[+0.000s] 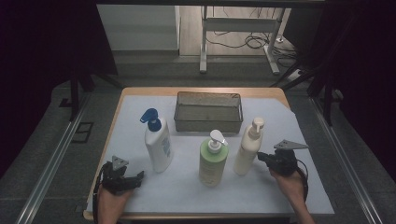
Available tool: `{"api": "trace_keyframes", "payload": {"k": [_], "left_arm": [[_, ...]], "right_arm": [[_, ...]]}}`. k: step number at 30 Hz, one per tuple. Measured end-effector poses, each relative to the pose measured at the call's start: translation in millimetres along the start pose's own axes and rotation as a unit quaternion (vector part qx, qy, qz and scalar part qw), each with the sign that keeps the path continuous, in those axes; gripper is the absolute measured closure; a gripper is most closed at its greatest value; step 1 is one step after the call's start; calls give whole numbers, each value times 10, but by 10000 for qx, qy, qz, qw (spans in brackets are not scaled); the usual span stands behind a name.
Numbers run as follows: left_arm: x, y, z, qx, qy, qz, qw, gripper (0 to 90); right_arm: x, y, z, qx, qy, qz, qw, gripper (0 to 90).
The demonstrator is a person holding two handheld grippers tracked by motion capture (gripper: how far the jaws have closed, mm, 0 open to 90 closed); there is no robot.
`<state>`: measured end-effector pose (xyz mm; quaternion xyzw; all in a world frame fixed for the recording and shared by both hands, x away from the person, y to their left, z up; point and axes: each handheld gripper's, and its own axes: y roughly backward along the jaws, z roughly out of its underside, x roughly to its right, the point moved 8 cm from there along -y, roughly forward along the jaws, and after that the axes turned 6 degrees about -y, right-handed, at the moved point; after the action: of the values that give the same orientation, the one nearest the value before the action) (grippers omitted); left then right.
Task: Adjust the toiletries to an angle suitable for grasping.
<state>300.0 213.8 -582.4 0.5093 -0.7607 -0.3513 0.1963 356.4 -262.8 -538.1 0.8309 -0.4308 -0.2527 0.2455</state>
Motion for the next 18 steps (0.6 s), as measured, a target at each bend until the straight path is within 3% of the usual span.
{"api": "trace_keyframes", "payload": {"k": [7, 18], "left_arm": [[0, -1, 0, 0, -1, -1, 10000, 123], [-1, -1, -1, -2, 3, 5, 10000, 122]], "right_arm": [[-32, -104, -11, -88, 108, 62, 9999, 899], [-11, -227, -57, -87, 36, 92, 9999, 900]]}}
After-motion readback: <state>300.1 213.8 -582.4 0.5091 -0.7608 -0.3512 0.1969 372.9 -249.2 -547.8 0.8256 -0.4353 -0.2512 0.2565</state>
